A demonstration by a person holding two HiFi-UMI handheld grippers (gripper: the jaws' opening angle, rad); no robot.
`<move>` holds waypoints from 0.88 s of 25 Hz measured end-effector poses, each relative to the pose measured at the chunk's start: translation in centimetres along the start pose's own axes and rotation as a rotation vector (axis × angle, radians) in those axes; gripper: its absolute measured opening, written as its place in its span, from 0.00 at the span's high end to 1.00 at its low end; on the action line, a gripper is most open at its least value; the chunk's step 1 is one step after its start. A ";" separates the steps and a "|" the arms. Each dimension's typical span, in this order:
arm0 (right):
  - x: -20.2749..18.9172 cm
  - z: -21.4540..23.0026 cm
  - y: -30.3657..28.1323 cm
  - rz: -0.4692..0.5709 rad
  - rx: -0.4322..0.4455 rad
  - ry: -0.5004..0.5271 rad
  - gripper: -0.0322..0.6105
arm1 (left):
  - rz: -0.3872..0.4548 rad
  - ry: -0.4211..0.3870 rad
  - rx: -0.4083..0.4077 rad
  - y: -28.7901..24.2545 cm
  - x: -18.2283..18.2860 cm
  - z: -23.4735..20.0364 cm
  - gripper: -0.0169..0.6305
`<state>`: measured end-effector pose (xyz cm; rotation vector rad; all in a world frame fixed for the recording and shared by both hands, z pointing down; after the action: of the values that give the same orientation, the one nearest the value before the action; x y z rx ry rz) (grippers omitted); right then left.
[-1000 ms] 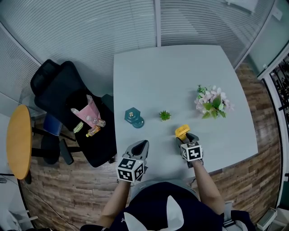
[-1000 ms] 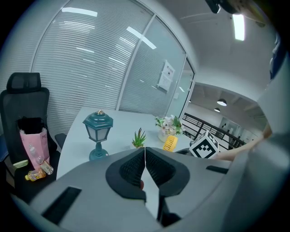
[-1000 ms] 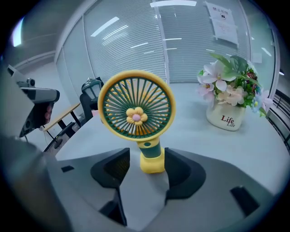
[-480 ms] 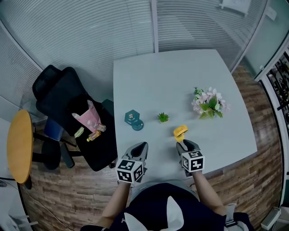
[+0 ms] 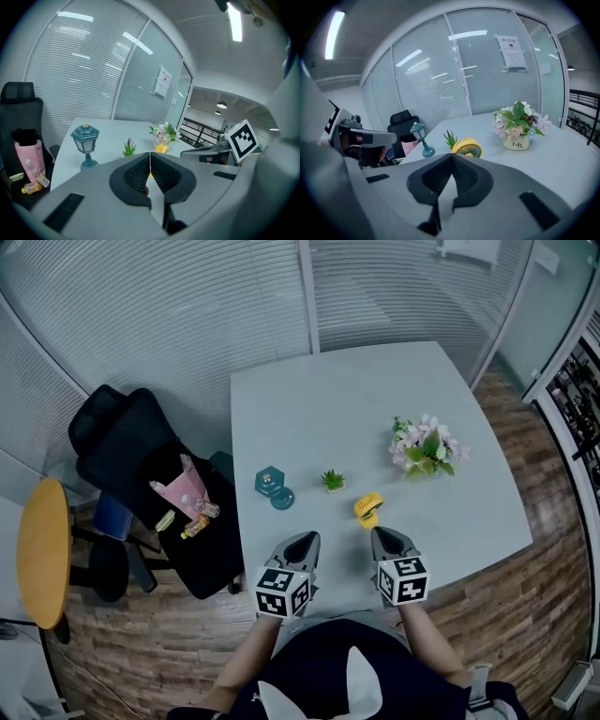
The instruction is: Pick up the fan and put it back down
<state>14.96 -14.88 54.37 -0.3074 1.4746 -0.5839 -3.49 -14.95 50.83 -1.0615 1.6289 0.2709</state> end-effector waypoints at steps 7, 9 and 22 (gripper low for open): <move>0.9 -0.6 2.3 0.045 0.021 0.025 0.95 | -0.010 -0.013 -0.070 -1.3 -0.4 3.2 0.94; 1.0 -0.8 2.9 0.057 0.025 0.037 0.95 | -0.017 -0.018 -0.081 -1.5 -0.6 3.6 0.94; 0.3 -1.1 4.0 0.074 0.032 0.052 0.95 | -0.046 -0.007 -0.099 -1.8 -1.7 3.9 0.94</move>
<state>14.58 -11.61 51.88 -0.2129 1.5189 -0.5591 0.40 -12.58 51.54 -1.1704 1.5961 0.3273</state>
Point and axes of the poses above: the fingertips, and each gripper's own axes: y backward along the fingers, z to its right, x out of its top, the point moved 5 cm from there along y, backward along the fingers, and after that the axes turned 12 degrees about -x, right-handed, at the moved point
